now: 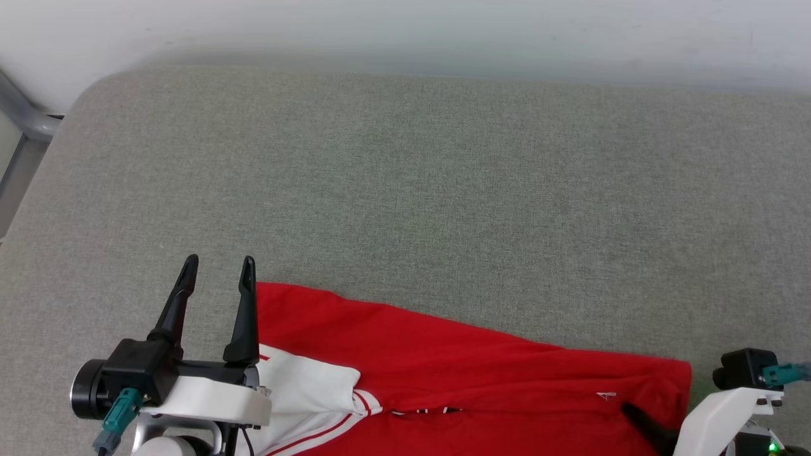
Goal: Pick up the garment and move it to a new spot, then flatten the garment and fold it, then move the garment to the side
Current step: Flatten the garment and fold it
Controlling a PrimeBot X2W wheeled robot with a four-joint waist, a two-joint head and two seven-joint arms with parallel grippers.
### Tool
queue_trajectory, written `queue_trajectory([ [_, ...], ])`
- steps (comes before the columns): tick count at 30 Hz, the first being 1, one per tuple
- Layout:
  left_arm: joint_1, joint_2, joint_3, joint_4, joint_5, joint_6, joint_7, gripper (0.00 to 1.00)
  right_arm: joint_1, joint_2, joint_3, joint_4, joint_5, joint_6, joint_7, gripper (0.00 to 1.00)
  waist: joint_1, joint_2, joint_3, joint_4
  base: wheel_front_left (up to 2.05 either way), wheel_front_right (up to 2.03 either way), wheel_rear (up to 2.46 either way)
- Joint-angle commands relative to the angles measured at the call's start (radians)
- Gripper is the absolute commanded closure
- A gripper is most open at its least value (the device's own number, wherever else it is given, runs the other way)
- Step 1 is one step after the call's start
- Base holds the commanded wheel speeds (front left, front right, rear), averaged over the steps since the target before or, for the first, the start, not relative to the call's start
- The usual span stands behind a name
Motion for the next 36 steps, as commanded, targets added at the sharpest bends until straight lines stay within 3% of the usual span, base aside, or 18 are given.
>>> queue_trajectory([
  [1, -0.009, -0.005, 0.006, 0.003, 0.006, -0.007, -0.004, 0.00, 0.010, 0.037, 0.045, 0.048, 0.016, 0.003, 0.023, 1.00, 0.0000, 0.0000, -0.001, 0.000, 0.00, 0.00, 0.00],
  [14, 0.037, -0.027, 0.032, 0.084, 0.033, -0.044, -0.003, 0.00, -0.018, -0.032, -0.028, -0.029, 0.002, 0.001, 0.004, 1.00, 0.0000, 0.0000, -0.080, -0.049, 0.00, 0.00, 0.00],
  [25, 0.047, -0.028, 0.037, 0.096, 0.046, -0.056, -0.003, 0.00, -0.019, -0.053, -0.277, -0.084, -0.029, 0.001, 0.133, 1.00, 0.0000, 0.0000, -0.114, -0.087, 0.00, 0.00, 0.00],
  [28, 0.056, -0.029, 0.038, 0.098, 0.050, -0.057, -0.003, 0.00, -0.043, 0.005, -0.330, -0.090, 0.070, 0.001, 0.205, 1.00, 0.0000, 0.0000, -0.125, -0.091, 0.00, 0.00, 0.00],
  [31, 0.056, -0.030, 0.036, 0.098, 0.052, -0.060, -0.003, 0.00, -0.070, 0.078, -0.373, -0.087, 0.241, 0.001, 0.335, 1.00, 0.0000, 0.0000, -0.132, -0.090, 0.00, 0.00, 0.00],
  [36, 0.045, -0.034, 0.027, 0.101, 0.055, -0.067, -0.003, 0.00, -0.092, 0.121, -0.376, -0.049, 0.523, 0.001, 0.506, 1.00, 0.0000, 0.0000, -0.132, -0.074, 0.00, 0.00, 0.00],
])
